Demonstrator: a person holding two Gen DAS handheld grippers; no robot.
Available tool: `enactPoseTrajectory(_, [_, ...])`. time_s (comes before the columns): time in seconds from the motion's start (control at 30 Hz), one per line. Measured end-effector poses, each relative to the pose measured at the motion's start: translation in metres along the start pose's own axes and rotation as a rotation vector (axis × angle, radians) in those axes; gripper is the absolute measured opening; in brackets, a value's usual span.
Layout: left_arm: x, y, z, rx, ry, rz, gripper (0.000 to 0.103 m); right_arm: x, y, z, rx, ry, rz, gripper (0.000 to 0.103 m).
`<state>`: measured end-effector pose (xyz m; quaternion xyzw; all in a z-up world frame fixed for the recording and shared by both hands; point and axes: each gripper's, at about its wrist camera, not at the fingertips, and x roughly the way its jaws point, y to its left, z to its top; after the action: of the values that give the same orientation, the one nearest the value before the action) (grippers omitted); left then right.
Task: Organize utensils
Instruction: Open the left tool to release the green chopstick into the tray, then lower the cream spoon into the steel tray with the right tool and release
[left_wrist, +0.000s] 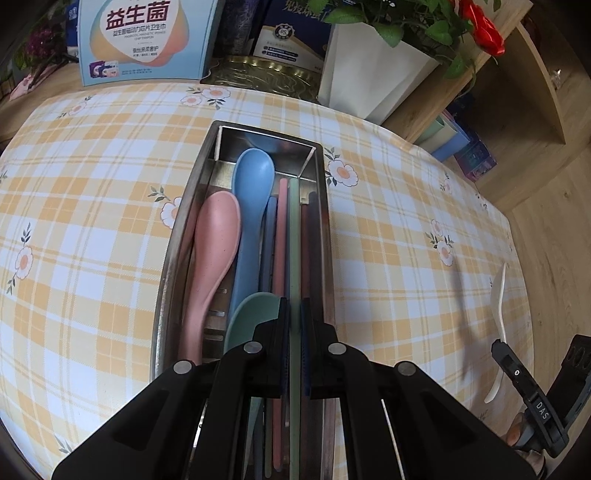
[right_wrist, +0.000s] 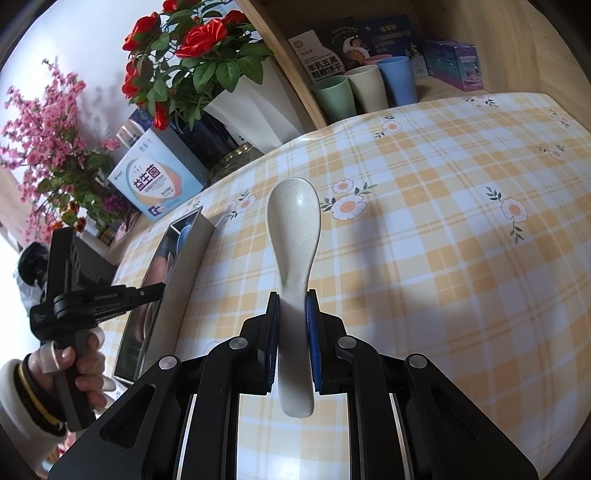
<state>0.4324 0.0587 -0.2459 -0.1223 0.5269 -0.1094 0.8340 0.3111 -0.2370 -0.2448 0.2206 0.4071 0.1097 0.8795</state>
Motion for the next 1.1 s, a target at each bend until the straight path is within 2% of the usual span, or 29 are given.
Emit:
enactPoseTrajectory(0.07, [0.001,-0.001,0.0,0.007,0.003,0.011,0.006,-0.001,0.0,0.0,0.001,-0.001,0.001,0.014])
enactPoseTrajectory(0.2, [-0.003,-0.002,0.001,0.013,0.003,0.009,0.014,-0.003,0.001,0.0,-0.001,-0.002,0.003,0.014])
enactPoseTrajectory(0.3, [-0.011,-0.005,0.003,0.029,-0.015,0.009,0.016,-0.004,0.001,0.0,-0.001,-0.002,0.004,0.014])
enactPoseTrajectory(0.47, [-0.036,-0.014,0.001,0.095,-0.067,0.022,0.02,-0.006,0.006,0.0,-0.005,0.001,0.007,0.014])
enactPoseTrajectory(0.67, [-0.068,-0.018,-0.007,0.163,-0.111,0.027,0.033,-0.006,0.014,0.0,-0.008,0.018,0.008,0.014])
enactPoseTrajectory(0.77, [-0.081,-0.02,-0.016,0.209,-0.132,0.046,0.043,-0.006,0.019,-0.001,-0.013,0.028,0.002,0.014])
enactPoseTrajectory(0.87, [-0.089,-0.02,-0.024,0.231,-0.144,0.06,0.062,-0.005,0.025,-0.002,-0.023,0.036,-0.008,0.014])
enactPoseTrajectory(0.93, [-0.095,-0.02,-0.029,0.242,-0.16,0.064,0.08,-0.005,0.03,-0.003,-0.028,0.045,-0.011,0.014])
enactPoseTrajectory(1.03, [-0.103,-0.019,-0.037,0.25,-0.183,0.075,0.089,-0.001,0.039,-0.003,-0.04,0.065,-0.006,0.014])
enactPoseTrajectory(1.1, [-0.105,-0.017,-0.039,0.245,-0.183,0.084,0.092,0.001,0.047,-0.005,-0.052,0.078,-0.005,0.014])
